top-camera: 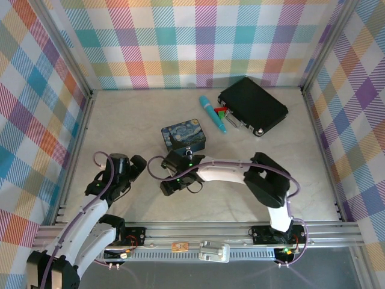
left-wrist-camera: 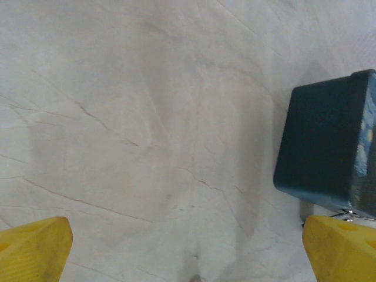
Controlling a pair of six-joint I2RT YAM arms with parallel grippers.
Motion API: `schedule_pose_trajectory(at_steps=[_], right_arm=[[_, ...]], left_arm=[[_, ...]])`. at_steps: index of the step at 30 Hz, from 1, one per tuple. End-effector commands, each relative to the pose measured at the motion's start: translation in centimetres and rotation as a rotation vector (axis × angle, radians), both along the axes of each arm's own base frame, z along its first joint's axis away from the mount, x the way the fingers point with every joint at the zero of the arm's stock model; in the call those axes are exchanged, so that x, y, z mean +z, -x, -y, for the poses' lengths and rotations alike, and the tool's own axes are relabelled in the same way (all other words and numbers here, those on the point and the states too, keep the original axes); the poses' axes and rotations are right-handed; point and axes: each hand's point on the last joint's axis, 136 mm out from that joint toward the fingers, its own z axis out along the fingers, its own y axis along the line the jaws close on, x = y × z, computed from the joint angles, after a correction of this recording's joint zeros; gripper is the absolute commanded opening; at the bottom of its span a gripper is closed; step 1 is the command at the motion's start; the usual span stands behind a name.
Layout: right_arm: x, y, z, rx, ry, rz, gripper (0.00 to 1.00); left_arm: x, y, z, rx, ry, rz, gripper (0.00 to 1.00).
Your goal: Unlock a padlock with a key
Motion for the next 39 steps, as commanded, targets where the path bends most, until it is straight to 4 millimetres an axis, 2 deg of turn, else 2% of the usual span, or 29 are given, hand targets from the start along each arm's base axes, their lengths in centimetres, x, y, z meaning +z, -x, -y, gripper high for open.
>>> schedule_pose_trajectory(at_steps=[1, 7, 13, 16, 20, 25, 28, 30, 35, 39], right_arm=[[0.5, -1.4, -2.1, 0.005, -0.006, 0.076, 0.65], [-0.6, -2.0, -3.3, 0.018, 0.031, 0.092, 0.65], [-2.1, -2.3, -3.1, -0.012, 0.096, 0.103, 0.59], [-2.3, -2.3, -3.0, -0.012, 0.106, 0.104, 0.54], [-2.7, -2.2, -2.2, -0.033, 0.139, 0.101, 0.48], [-3.3, -2.4, 0.1, -0.095, 0.209, 0.119, 0.36], [-3.0, -2.4, 0.8, -0.12, 0.209, 0.13, 0.31], [-2.8, -2.3, 0.9, -0.124, 0.2, 0.127, 0.31], [-0.9, -1.7, -0.2, -0.127, 0.105, 0.104, 0.33], [1.4, -1.1, -1.2, -0.121, 0.042, 0.12, 0.43]], left_arm=[[-0.1, 0.0, -0.8, -0.003, -0.038, 0.028, 1.0], [0.6, -0.9, -0.3, -0.031, -0.019, 0.057, 1.0], [1.5, -1.8, -1.2, -0.047, -0.075, 0.045, 1.0], [1.7, -2.3, -1.2, -0.06, -0.066, 0.028, 1.0], [1.9, -2.4, -1.5, -0.047, -0.051, 0.025, 1.0], [2.3, -2.3, -2.5, -0.031, -0.092, 0.027, 1.0], [2.6, -2.2, -2.8, -0.042, -0.117, 0.013, 1.0], [3.0, -2.2, -2.7, -0.053, -0.118, 0.013, 1.0], [3.4, -2.0, -2.7, -0.049, -0.117, 0.021, 1.0], [3.3, -2.1, -3.0, -0.027, -0.1, 0.024, 1.0]])
